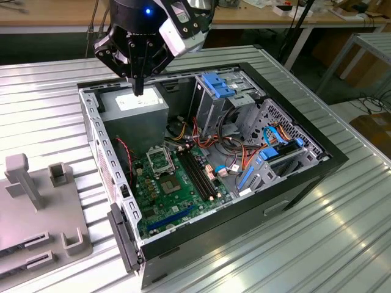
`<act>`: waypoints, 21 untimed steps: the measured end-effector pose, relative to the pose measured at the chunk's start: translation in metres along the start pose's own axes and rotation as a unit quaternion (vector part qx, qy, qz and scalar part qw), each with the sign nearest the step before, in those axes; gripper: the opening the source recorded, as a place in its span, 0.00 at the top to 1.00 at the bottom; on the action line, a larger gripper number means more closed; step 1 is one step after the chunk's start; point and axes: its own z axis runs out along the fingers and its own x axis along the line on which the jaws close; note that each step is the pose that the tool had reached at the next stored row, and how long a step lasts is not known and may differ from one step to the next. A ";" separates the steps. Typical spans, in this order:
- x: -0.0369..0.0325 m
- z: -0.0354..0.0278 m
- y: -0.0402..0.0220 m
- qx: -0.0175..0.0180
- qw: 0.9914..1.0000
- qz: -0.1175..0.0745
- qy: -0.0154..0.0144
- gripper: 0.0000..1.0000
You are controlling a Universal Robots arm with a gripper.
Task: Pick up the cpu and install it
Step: 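Reach for the cpu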
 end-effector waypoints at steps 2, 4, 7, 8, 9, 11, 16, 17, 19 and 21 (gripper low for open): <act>0.0012 0.0000 -0.0001 0.000 1.000 0.000 0.000 0.89; 0.0020 0.0000 -0.0002 0.000 1.000 0.000 0.000 0.89; 0.0031 0.0000 -0.0002 0.000 1.000 0.000 0.000 0.89; 0.0035 0.0000 -0.0003 0.000 1.000 0.000 0.000 0.89; 0.0038 0.0000 -0.0003 0.000 1.000 0.000 0.000 0.89; 0.0046 0.0001 -0.0003 0.000 1.000 0.000 0.000 0.89; 0.0066 0.0002 -0.0005 -0.001 1.000 0.000 0.000 0.89; 0.0070 0.0002 -0.0005 -0.001 1.000 0.000 0.000 0.89; 0.0076 0.0002 -0.0006 -0.001 1.000 0.000 0.000 0.89; 0.0082 0.0002 -0.0006 -0.001 1.000 0.000 0.000 0.89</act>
